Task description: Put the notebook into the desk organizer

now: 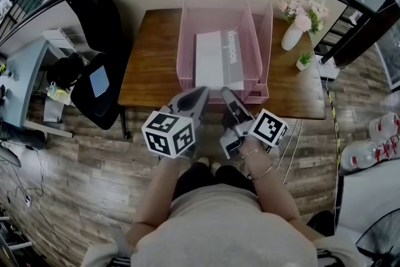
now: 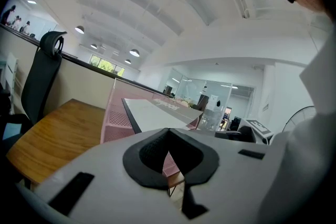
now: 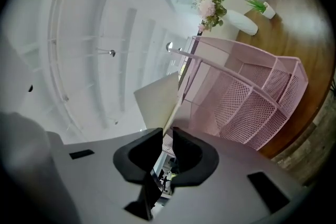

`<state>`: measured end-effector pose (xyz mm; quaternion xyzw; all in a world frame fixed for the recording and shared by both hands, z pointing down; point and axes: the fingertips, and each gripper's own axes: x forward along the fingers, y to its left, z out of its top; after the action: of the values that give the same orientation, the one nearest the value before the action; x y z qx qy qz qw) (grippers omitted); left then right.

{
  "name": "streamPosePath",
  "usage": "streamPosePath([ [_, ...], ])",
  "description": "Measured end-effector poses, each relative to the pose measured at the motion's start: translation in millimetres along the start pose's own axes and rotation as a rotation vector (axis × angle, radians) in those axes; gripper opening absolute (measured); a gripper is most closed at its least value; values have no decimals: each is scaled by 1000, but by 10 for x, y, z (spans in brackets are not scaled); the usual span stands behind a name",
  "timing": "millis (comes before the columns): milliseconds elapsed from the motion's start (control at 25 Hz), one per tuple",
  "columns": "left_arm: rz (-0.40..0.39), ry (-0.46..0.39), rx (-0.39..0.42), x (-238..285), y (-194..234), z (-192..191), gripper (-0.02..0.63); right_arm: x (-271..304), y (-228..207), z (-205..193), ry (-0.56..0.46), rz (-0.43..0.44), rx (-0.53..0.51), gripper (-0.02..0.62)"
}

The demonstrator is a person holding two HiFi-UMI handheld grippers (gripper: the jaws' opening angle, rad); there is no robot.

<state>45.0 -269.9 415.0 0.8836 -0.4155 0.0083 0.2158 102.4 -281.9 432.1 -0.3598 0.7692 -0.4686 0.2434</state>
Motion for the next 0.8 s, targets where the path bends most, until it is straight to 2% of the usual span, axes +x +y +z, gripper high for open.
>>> streamPosePath([
  [200, -8, 4, -1, 66, 29, 31, 11, 64, -15, 27, 0, -18, -43, 38],
  [480, -22, 17, 6, 155, 44, 46, 11, 127, -120, 58, 8, -41, -26, 109],
  [800, -27, 8, 2, 220, 67, 101, 11, 204, -179, 175, -5, -49, -28, 120],
])
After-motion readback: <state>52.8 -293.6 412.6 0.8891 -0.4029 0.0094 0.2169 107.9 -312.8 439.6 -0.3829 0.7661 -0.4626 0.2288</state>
